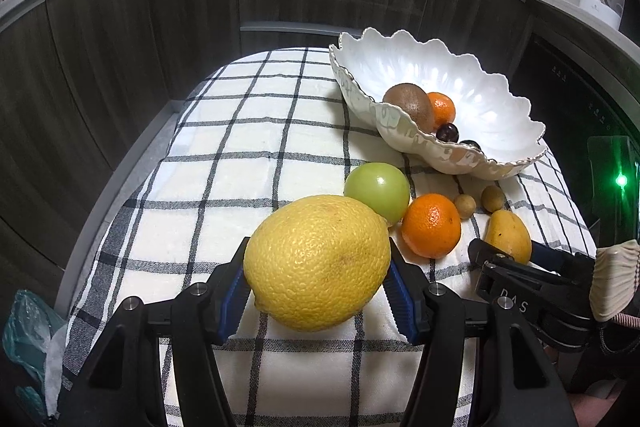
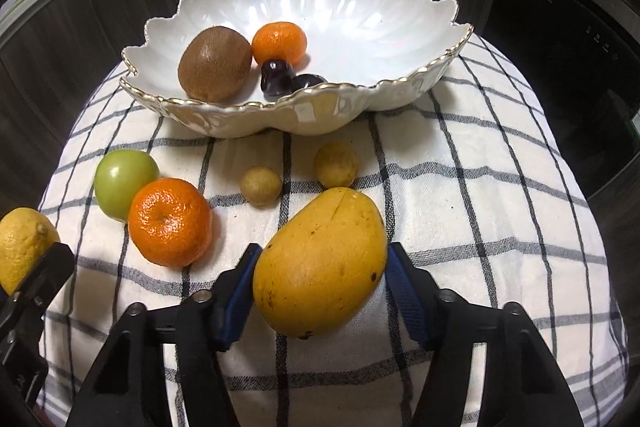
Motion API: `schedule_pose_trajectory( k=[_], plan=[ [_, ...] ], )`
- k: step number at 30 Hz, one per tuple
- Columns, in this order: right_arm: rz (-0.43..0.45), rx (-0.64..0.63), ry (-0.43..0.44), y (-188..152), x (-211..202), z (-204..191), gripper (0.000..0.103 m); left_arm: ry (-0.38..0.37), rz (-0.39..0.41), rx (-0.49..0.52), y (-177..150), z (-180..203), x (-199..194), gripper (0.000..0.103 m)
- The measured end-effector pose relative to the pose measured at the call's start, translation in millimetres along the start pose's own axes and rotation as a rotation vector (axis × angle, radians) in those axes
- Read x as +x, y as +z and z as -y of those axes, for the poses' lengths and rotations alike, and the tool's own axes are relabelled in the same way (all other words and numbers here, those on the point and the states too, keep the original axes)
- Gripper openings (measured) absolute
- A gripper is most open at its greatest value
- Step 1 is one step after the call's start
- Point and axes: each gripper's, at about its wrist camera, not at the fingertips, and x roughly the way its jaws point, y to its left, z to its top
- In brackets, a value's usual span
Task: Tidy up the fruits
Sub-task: 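Grasp the yellow mango with the right tool while the left tool holds the lemon, then carry the lemon with the left tool into the bowl while the right tool releases the mango there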
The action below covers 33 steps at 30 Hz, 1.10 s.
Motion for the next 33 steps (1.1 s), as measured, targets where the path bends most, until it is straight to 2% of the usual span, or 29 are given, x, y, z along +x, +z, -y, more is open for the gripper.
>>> schedule_pose_trajectory(
  k=[15, 26, 33],
  plan=[
    [0.049, 0.015, 0.019, 0.9, -22.3, 10.3, 0.060, -0.014, -0.003, 0.007, 4.7, 8.2, -5.3, 0.059],
    [0.123, 0.005, 0.020, 16.1, -52.5, 19.1, 0.060, -0.032, 0.018, 0.027, 16.2, 22.4, -14.6, 0.059],
    [0.162, 0.008, 0.020, 32.5, -65.8, 27.8, 0.060, -0.055, 0.045, 0.051, 36.1, 37.3, -19.4, 0.059]
  ],
)
